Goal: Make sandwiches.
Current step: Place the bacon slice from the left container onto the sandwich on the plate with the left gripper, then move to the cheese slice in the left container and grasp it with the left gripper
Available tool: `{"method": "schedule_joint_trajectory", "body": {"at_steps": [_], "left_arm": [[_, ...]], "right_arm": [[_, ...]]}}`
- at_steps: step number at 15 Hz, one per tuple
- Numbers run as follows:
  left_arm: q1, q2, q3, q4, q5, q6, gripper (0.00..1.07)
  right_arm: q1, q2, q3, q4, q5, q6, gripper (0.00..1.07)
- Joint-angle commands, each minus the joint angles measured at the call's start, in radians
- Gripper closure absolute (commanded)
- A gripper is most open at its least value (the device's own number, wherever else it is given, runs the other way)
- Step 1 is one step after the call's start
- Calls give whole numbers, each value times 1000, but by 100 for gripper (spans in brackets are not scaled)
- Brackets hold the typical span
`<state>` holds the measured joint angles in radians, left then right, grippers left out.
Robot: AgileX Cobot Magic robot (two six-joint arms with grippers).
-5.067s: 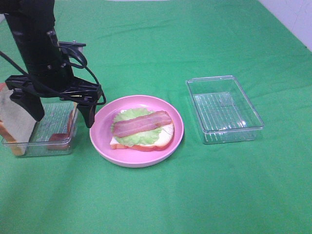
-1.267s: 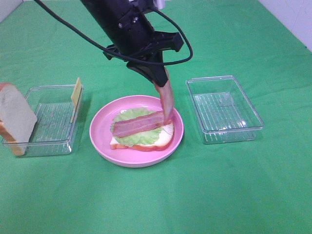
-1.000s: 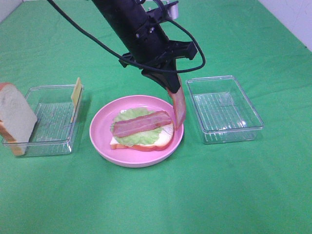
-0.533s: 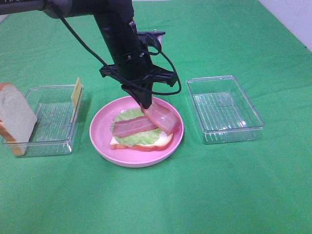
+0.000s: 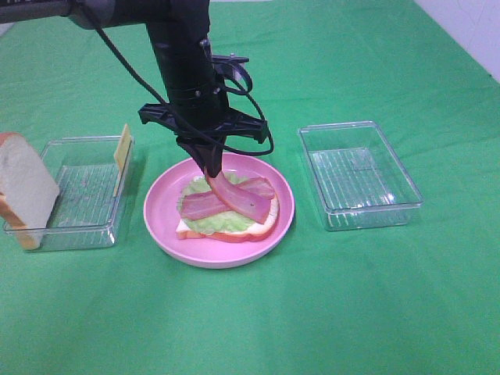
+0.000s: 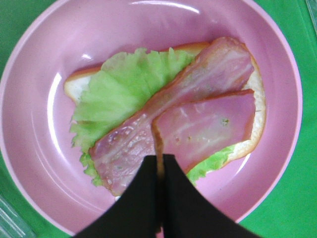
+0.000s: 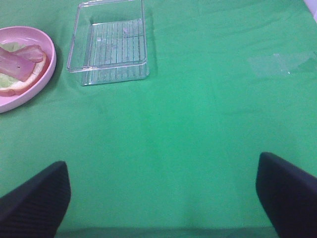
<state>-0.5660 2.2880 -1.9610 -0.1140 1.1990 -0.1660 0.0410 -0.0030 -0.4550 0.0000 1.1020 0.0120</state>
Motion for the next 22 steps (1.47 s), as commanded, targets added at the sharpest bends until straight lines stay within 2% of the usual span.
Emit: {"method": "schedule_joint_trajectory", "body": {"at_steps": [1,3,4,5,6,7,8,11,13,15,19,22], "left_arm": [[-5,-3,-3,20,0,-12,107],[-5,-3,-3,30,-5,-12,107],[-5,-3,-3,32,-5,-12,102],[-5,-3,-3,32,-3,-18,89],[-5,-5,-3,32,12,-35,36],[-5,-7,-9,36,40,-28,9],[-5,-12,-28,38,76,-30,5],[-5,-59,-81,39,122,-33,5],[1,-115,-79,48,122,-28,6],[52,-162,-64,54,122,-30,6],[192,-215,69,50,122,-34,6],[267,-211,93,68,122,-34,6]], "right_arm": [[-3,-31,3,0,0,-12,11],[-3,-31,3,0,0,-12,11],[-3,-31,3,0,0,-12,11],[-3,-31,3,0,0,-12,11],[-3,-31,3,0,0,-12,11],[-3,-31,3,0,0,-12,11],[-3,-31,3,0,0,-12,11],[-3,-31,3,0,0,-12,11],[-3,-31,3,0,0,-12,11],[-3,-31,3,0,0,-12,11],[-3,-31,3,0,0,-12,11],[-3,-31,3,0,0,-12,11]]}}
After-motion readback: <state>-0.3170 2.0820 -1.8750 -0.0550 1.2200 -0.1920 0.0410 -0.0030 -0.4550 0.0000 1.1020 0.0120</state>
